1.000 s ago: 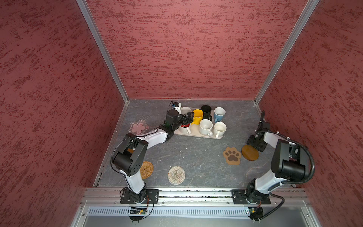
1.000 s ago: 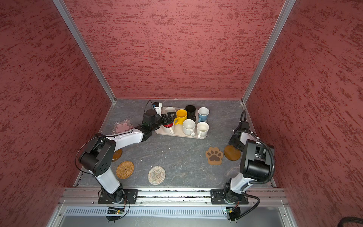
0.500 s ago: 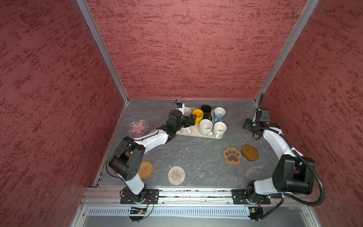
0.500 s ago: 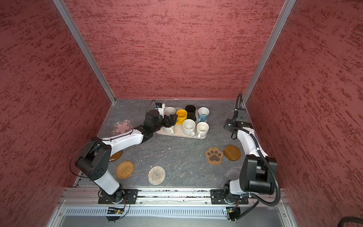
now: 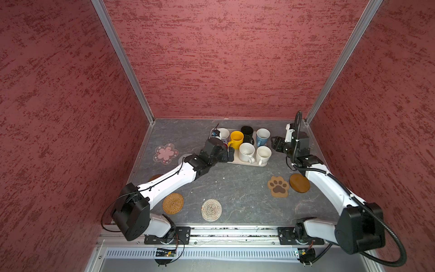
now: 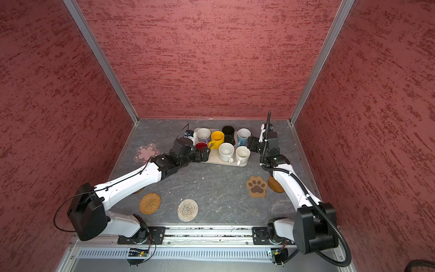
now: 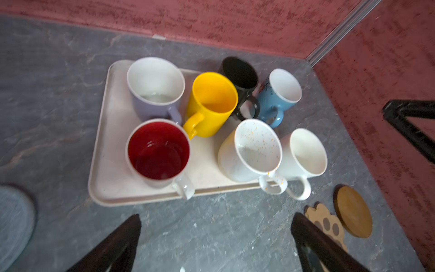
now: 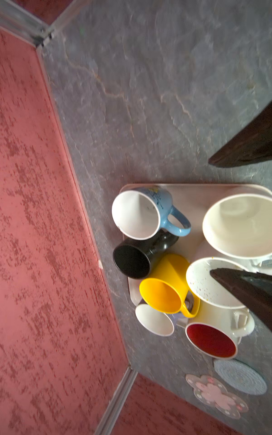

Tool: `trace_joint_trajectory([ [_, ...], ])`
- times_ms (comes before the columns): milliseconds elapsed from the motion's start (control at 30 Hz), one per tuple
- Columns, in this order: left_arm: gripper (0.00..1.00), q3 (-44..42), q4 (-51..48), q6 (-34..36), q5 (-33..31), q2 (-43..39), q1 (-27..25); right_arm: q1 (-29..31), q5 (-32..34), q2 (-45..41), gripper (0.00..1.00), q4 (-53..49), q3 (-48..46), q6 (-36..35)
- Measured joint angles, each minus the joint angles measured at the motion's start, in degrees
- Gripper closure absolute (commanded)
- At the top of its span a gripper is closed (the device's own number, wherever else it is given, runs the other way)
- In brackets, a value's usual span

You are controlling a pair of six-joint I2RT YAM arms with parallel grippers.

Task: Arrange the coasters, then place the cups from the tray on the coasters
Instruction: 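Move the left gripper to the zigzag coaster while the right reaches toward the tray, then lower the left gripper onto the centre of the zigzag woven coaster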

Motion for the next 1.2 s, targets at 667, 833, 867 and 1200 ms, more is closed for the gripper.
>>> trace_joint_trajectory([
  [667,0.51,-10.1,-33.66,-15.19,-2.4,-13.7,-12.72,3.21,-5.75,-1.62,0.31,28.94,-18.91,12.46],
  [833,0.51,-12.57,-35.65,-17.29,-0.09,-12.81,-13.11,3.23,-5.81,-3.1,0.2,31.87,-20.46,13.6],
  [867,0.51,-12.63,-35.87,-17.51,0.22,-12.57,-13.18,3.23,-5.81,-3.74,0.11,32.37,-21.0,13.81],
  [1200,0.56,-14.62,-34.12,-17.73,3.5,-7.8,-13.46,3.28,-7.3,-5.29,0.01,36.68,-22.4,14.8],
])
